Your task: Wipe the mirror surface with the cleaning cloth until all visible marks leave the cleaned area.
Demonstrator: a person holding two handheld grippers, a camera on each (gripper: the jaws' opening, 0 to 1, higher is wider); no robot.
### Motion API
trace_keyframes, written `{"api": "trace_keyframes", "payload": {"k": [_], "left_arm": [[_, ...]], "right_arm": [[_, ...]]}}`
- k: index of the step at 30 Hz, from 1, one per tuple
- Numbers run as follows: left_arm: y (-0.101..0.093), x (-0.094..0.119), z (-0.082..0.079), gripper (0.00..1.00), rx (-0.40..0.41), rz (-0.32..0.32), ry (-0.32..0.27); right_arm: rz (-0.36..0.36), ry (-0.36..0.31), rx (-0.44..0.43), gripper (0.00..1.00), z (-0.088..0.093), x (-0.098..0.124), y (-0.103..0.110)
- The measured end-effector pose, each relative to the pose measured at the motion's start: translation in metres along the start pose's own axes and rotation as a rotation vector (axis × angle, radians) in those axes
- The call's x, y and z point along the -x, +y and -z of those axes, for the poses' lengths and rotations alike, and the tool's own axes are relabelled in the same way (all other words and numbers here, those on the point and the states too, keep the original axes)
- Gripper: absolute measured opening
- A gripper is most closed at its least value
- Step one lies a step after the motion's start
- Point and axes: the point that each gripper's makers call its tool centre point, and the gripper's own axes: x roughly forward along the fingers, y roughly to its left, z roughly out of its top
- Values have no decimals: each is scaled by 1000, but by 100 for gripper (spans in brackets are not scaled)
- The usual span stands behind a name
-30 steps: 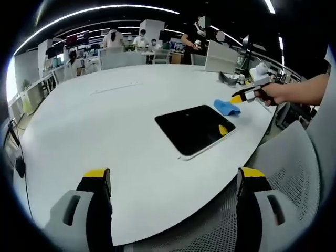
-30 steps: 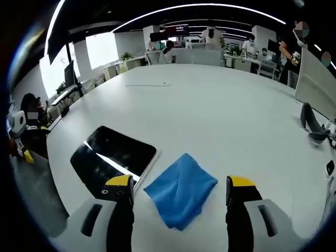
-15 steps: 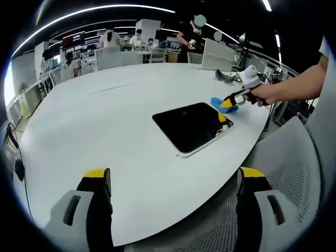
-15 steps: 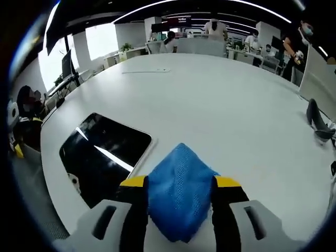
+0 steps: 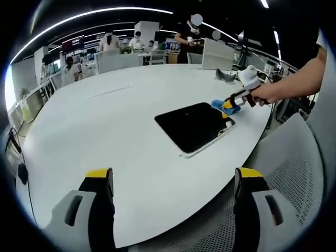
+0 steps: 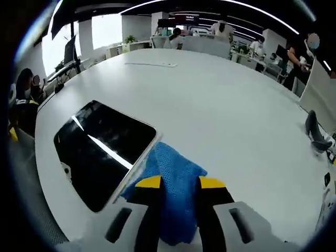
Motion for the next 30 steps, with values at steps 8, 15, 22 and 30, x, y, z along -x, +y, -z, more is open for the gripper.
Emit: {"api": "trace_keyframes", "payload": {"k": [8, 15, 22, 30], "left_arm": [[-2, -1, 2, 93, -24, 4, 14], [0, -1, 3, 93, -37, -5, 19], [0, -1, 1, 94, -39, -4, 6], [-2, -1, 2, 97, -39, 2, 15]], "right_arm": [[44, 31, -18, 5, -1, -1, -6], [73, 9, -84, 5, -2, -3, -10], [43, 51, -255, 4, -4, 7, -7], [47, 34, -312, 4, -26, 18, -6]]}}
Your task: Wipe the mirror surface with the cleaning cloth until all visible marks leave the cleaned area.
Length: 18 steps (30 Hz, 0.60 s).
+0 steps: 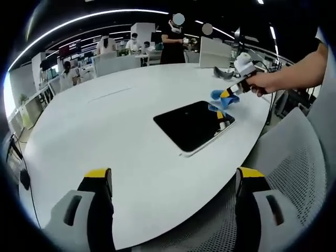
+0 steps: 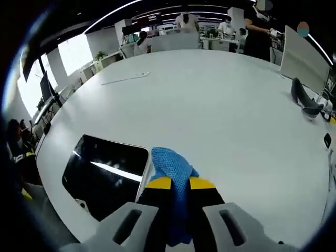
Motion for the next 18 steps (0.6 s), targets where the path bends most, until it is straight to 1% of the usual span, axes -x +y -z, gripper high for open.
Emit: {"api": "trace_keyframes", "payload": {"k": [2, 3, 5, 7, 10, 12, 13, 14, 17, 18], "left_arm": [[0, 0, -1, 96, -3, 1, -2], [0, 0, -1, 96, -4, 0, -3], [0, 0, 0, 96, -6, -2, 0], [0, 0, -1, 96, -6, 0, -5], [-1, 0, -1, 96, -8, 4, -2], [-1, 0, -1, 96, -7, 7, -3], [-2, 0, 0, 96, -7, 8, 0], [-2, 0, 0, 96, -10, 8, 0], [-2, 0, -1, 96, -8, 12, -2], [-2, 0, -1, 95, -8, 13, -2]], "right_arm": [[23, -27, -23, 4, -9, 2, 0], [16, -18, -25, 5, -10, 2, 2], [-13, -7, -73, 5, -13, 3, 9], [-2, -3, -73, 5, -16, 5, 12], [3, -14, -106, 4, -23, 6, 16], [1, -6, -120, 4, -24, 5, 20], [-11, 2, -160, 4, -24, 4, 24], [-18, 2, -177, 4, -24, 3, 26], [-2, 3, -192, 4, -25, 0, 27], [0, 1, -184, 4, -26, -1, 29]]}}
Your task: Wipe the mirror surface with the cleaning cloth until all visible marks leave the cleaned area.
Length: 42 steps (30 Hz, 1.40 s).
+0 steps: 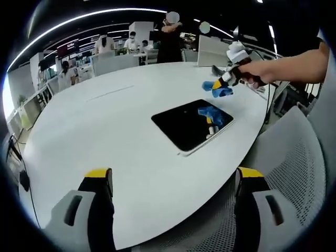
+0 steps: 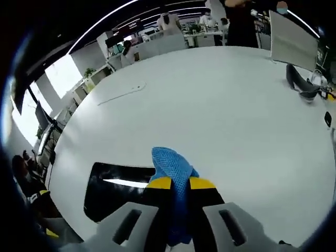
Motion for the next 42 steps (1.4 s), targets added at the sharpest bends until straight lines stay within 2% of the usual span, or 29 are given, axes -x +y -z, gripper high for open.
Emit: {"api": "trace_keyframes", "payload": {"k": [2, 3, 6, 11, 20, 22, 25, 32, 36, 42], "left_arm": [[-1, 0, 1, 95, -4, 3, 3], [-1, 0, 1, 95, -4, 4, 4], [-1, 0, 0, 95, -5, 4, 0], [-2, 0, 0, 94, -5, 6, 1], [-1, 1, -1, 93, -5, 3, -6], [-1, 1, -1, 93, -5, 3, -8], [-1, 1, -1, 93, -6, 2, -10], [0, 1, -3, 92, -8, -2, -16], [0, 1, -3, 91, -10, -1, -15], [-1, 1, -3, 93, -5, 2, -18]], "right_arm": [[-2, 18, 43, 4, 2, -3, 6], [18, 9, 32, 4, 1, -6, 5], [5, 21, 21, 4, 2, -11, 13], [27, 38, 27, 4, 6, -23, 21], [42, 77, 28, 5, 23, -41, 28], [35, 73, 31, 5, 25, -43, 31], [43, 67, 83, 6, 24, -43, 31], [74, 52, 82, 7, 24, -43, 31], [58, 58, 6, 6, 25, -44, 38], [52, 63, 37, 5, 26, -46, 54]]}}
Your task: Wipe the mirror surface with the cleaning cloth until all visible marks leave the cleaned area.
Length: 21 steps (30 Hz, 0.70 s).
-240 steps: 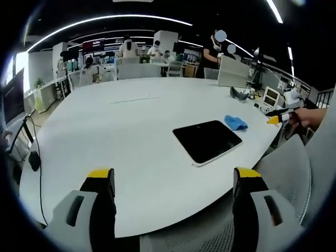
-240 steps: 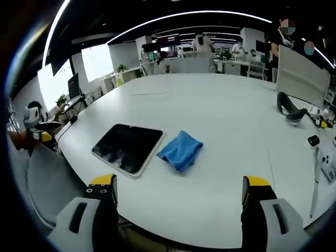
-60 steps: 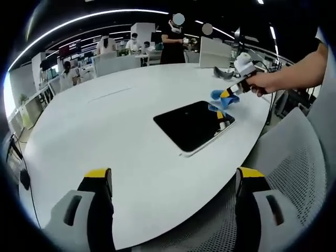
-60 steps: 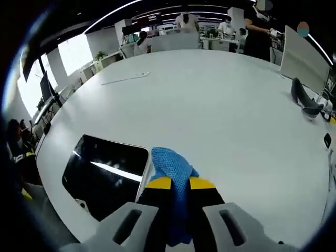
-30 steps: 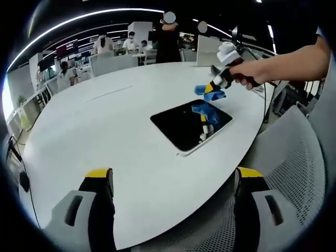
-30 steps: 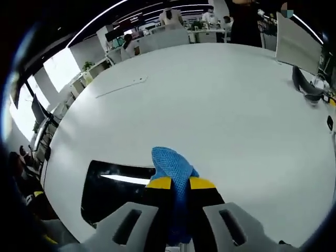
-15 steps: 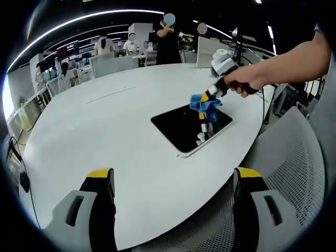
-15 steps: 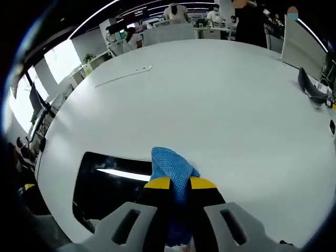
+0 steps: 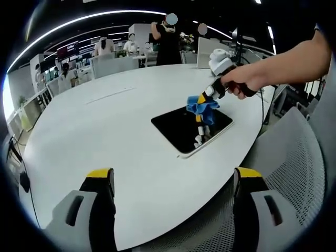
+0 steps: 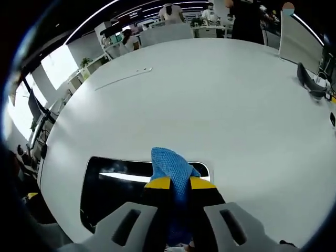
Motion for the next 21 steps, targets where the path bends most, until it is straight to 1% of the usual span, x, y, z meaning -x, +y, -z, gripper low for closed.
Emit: {"api": "trace_keyframes", "payload": {"k": [5, 8, 13, 17, 21], "left_arm": [[-2, 0, -2, 96, 9, 10, -11], [-2, -1, -2, 97, 12, 14, -10], [-4, -1, -2, 97, 14, 21, -12], [-4, -1, -2, 98, 13, 25, -10], [-5, -1, -2, 99, 16, 31, -8]], "right_arm": [[-10, 0, 10, 5, -1, -3, 8], [-45, 1, 6, 6, -1, -4, 16], [-26, -1, 40, 6, -2, -5, 20], [-31, -3, 43, 6, -3, -7, 26], [-42, 1, 51, 6, -4, -9, 37]]}}
